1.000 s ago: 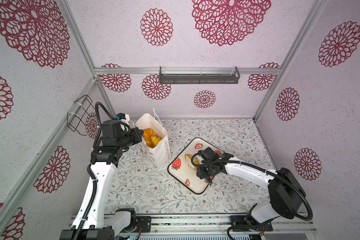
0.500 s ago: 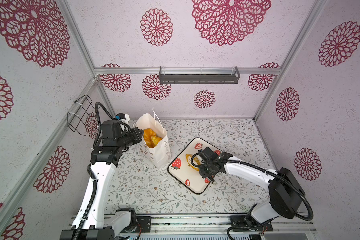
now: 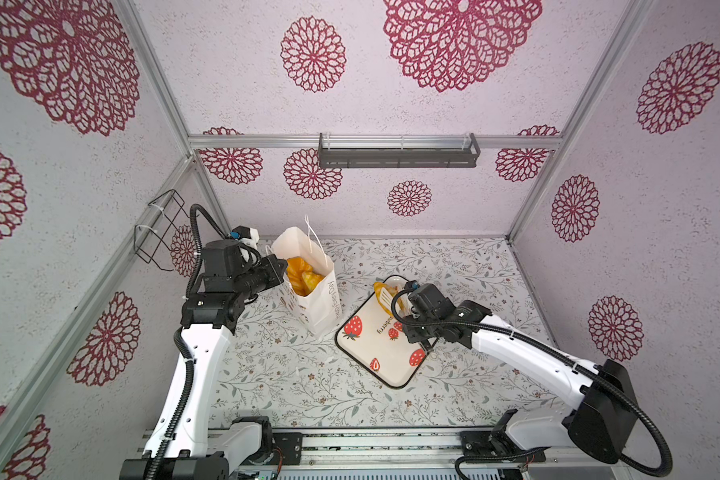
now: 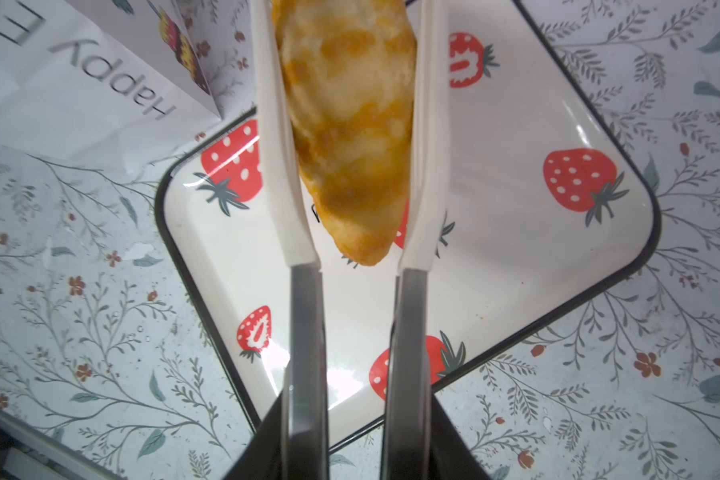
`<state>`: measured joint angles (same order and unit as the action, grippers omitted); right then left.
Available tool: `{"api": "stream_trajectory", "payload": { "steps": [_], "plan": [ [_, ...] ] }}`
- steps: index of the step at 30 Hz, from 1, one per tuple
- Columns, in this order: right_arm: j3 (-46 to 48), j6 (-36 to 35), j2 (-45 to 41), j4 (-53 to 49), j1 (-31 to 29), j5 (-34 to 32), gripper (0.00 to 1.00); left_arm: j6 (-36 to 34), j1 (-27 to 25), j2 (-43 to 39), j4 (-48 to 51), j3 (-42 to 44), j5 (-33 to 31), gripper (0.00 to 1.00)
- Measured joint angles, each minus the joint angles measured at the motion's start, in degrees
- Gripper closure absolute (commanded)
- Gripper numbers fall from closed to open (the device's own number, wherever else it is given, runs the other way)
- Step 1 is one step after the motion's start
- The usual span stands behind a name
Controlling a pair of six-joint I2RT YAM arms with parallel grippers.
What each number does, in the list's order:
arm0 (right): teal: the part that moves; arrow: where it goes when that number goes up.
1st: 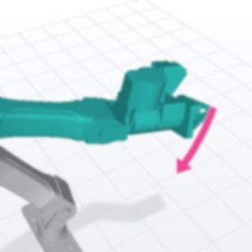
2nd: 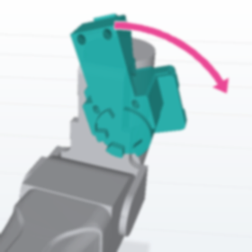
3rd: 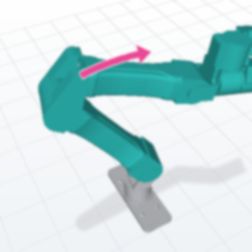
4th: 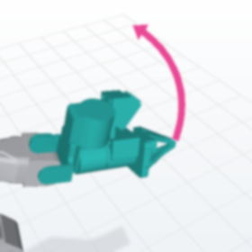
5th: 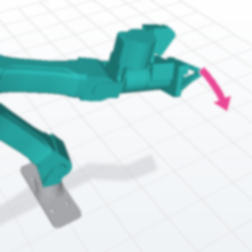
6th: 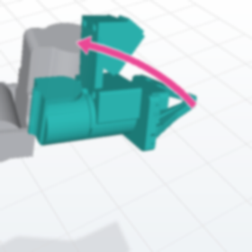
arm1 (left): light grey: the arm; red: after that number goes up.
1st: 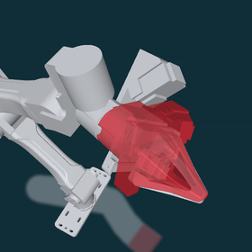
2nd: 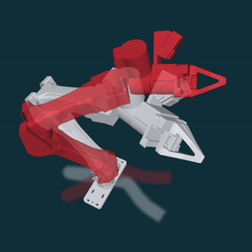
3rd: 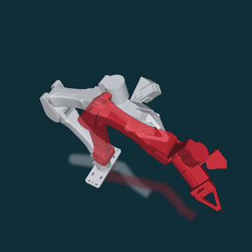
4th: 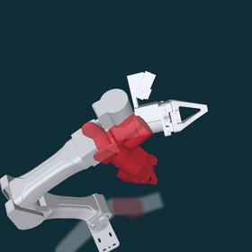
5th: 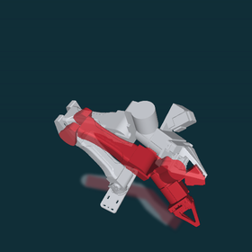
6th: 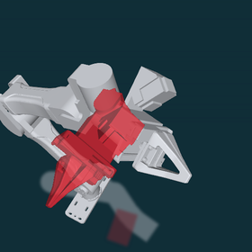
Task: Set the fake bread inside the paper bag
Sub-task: 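Close the right tongs on the croissant and lift it off the tray, then carry the croissant with the right tongs into the bag opening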
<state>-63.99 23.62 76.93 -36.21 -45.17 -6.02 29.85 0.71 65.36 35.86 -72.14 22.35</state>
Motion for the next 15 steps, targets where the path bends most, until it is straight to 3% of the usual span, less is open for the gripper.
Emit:
{"api": "stream_trajectory", "payload": {
  "steps": [15],
  "plan": [
    [-10.1, -0.7, -1.2, -1.3, -0.8, -0.3, 0.76, 0.4, 1.2, 0.0, 0.0, 0.0, -0.9, 1.0]
  ]
}}
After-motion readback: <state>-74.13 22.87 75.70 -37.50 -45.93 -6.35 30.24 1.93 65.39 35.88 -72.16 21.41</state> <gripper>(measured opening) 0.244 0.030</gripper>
